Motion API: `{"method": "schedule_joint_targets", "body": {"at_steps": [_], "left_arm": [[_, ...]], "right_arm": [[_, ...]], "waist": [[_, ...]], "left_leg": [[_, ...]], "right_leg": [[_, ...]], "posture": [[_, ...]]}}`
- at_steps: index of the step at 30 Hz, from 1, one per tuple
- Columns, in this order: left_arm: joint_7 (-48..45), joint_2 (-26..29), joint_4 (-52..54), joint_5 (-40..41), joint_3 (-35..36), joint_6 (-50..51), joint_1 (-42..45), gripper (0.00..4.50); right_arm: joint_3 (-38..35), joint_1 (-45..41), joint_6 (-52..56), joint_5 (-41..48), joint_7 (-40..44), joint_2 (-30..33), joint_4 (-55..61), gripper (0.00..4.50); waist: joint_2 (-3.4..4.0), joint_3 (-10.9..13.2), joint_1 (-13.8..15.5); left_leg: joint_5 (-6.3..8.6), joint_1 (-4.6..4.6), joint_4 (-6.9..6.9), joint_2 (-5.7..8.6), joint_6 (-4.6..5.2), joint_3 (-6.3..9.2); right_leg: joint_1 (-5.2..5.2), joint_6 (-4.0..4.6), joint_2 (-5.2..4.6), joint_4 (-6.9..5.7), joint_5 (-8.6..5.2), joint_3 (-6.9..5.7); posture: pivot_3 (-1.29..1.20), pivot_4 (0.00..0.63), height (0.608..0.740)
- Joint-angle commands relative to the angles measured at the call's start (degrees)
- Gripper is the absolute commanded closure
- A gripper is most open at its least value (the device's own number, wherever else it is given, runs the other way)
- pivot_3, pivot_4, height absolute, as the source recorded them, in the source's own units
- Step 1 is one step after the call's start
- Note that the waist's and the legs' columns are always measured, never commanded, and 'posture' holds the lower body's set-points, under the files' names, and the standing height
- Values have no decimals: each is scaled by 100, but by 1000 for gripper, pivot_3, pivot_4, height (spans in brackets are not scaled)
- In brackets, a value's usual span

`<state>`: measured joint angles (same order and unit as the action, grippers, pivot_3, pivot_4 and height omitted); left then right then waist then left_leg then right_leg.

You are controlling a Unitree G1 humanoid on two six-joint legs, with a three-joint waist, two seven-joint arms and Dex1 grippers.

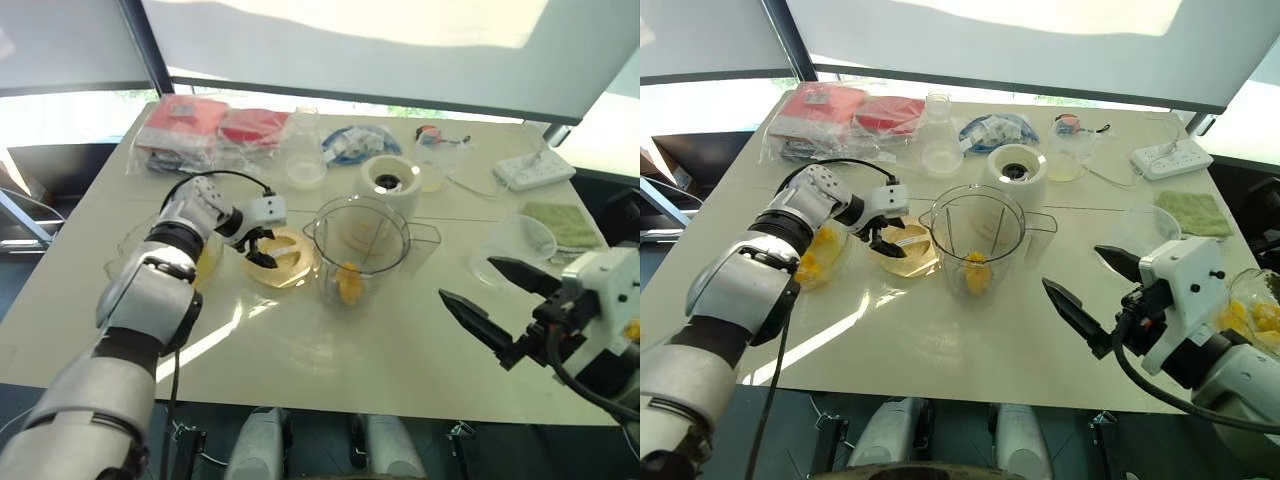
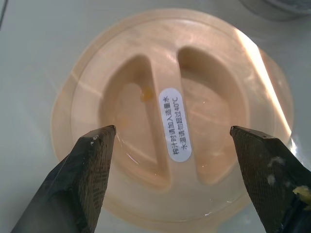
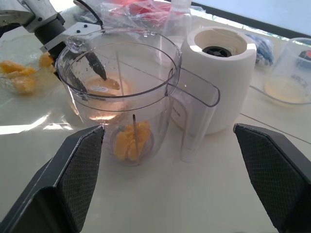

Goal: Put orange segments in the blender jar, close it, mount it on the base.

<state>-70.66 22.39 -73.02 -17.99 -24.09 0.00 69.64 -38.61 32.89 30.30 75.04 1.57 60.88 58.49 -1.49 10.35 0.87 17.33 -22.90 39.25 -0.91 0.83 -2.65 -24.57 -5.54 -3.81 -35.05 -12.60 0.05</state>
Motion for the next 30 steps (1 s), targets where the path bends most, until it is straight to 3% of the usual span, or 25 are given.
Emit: {"method": "schedule_joint_targets", "body": {"at_steps": [1, 3, 5, 7, 11, 20, 30], "left_arm": [[106, -132, -1, -181, -54, 154, 92, 558], [156, -196, -1, -228, -40, 133, 43, 558], [196, -232, -10, -274, -31, 100, -29, 1133], [227, -264, -22, -319, -18, 87, -91, 1942], [256, -253, -24, -387, -8, 44, -148, 4168], [410, -64, 57, -137, 345, -82, 97, 4279], [-625, 622, 192, 495, 1164, -458, 1940, 4279]], "right_arm": [[52, -154, -112, 109, -176, 100, 151, 22], [144, -251, -90, 102, -243, 134, 151, 22], [281, -373, -90, 97, -313, 170, 151, 0], [417, -497, -85, 82, -377, 181, 151, 0], [561, -593, 0, -45, -415, 144, 151, 0], [1033, -954, 211, -442, -368, -78, 102, 0], [1694, -1258, 280, -1154, 44, -791, -273, 0]], "waist": [[-4, -3, -2], [-7, -4, -3], [-7, -4, -4], [-7, -5, -17], [-6, -13, -8], [-11, -13, -13], [-16, -10, 4]], "left_leg": [[0, 0, 2, 0, 0, 0], [0, 0, 6, -1, 0, -1], [0, 1, 8, -2, 0, -1], [-1, 2, 9, -2, 0, 0], [0, 7, 8, -3, 0, 1], [-1, 15, 10, -5, 0, -1], [1, -49, 43, -2, 3, 3]], "right_leg": [[0, -2, -1, 0, 1, 0], [0, 8, -3, 0, -4, 1], [0, 12, -3, -3, -6, 2], [0, 12, -2, -5, -6, 2], [1, 12, 1, -10, -6, 2], [7, 14, -1, -13, -6, 5], [-26, -3, 5, -12, 4, -19]], "posture": [[0, 150, 740], [0, 150, 740], [0, 150, 740], [0, 150, 740], [0, 150, 740], [0, 150, 740], [0, 150, 740]]}}
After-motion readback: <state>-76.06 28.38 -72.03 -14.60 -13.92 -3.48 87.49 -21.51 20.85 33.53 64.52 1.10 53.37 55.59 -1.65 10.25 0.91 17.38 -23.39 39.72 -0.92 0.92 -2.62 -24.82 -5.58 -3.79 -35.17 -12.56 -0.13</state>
